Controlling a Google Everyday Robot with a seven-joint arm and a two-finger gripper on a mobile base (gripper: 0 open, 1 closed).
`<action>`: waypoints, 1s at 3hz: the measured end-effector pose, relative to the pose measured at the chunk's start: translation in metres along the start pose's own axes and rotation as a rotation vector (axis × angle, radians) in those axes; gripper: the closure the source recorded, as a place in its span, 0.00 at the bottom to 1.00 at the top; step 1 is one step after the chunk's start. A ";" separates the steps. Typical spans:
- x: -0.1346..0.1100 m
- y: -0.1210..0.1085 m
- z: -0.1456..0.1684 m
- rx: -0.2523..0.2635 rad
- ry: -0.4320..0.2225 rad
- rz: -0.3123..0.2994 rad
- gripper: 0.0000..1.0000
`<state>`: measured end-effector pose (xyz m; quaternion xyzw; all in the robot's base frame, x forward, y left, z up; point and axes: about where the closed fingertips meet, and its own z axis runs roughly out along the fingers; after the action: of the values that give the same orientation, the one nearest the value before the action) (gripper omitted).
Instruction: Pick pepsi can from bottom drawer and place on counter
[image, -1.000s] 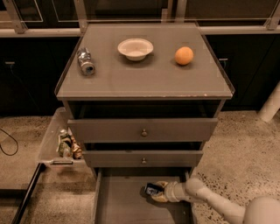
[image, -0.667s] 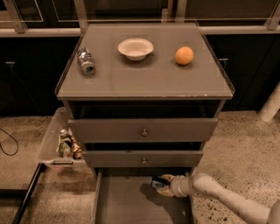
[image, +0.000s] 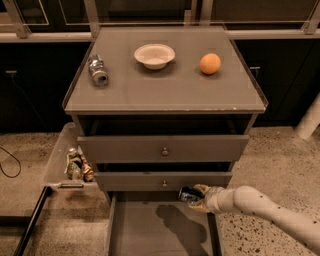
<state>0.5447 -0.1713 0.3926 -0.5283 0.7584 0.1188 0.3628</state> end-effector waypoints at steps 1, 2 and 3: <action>-0.042 -0.035 -0.074 0.068 0.014 -0.040 1.00; -0.042 -0.035 -0.074 0.068 0.014 -0.040 1.00; -0.036 -0.012 -0.056 0.023 0.014 -0.039 1.00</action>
Offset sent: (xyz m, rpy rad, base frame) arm 0.0039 -0.0194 0.0637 -0.0219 -0.0433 -0.0189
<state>0.5382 -0.1822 0.4594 -0.5394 0.7520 0.0991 0.3657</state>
